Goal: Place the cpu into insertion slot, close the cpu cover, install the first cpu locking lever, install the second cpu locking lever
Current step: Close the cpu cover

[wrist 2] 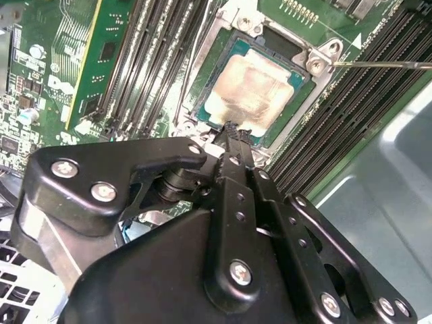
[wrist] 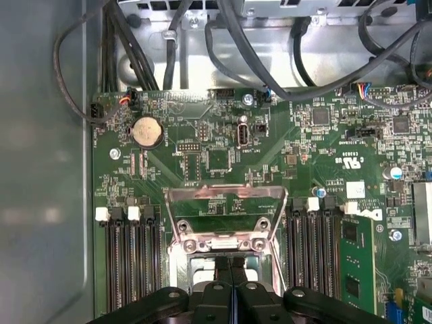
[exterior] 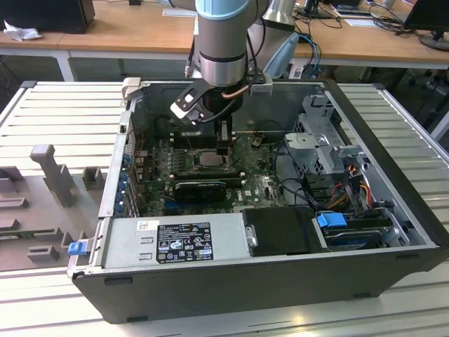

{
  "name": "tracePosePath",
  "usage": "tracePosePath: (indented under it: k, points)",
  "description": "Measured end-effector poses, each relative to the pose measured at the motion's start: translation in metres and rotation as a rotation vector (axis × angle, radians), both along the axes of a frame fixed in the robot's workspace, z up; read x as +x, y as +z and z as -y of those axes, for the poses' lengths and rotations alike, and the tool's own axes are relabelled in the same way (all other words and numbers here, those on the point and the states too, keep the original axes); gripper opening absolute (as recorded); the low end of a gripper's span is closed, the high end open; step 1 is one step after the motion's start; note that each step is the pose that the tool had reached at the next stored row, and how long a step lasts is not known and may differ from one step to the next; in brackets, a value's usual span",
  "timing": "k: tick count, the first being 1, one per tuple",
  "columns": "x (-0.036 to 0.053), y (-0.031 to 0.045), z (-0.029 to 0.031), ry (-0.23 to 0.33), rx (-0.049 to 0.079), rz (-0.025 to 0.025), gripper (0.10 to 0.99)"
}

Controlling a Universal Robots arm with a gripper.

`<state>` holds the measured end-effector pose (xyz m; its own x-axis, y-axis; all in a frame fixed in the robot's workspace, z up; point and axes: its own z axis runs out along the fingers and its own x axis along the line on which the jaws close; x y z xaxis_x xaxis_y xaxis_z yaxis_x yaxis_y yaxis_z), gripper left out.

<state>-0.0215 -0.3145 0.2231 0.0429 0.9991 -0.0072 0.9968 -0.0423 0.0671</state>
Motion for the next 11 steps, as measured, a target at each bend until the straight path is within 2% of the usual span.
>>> tracePosePath:
  k: [6,11]
  points:
    - [0.0019,0.0005,0.0000,0.000,0.000,-0.0003,0.106]
    - [0.0019,0.0082,0.0000,0.000,0.000,-0.0001,0.106]
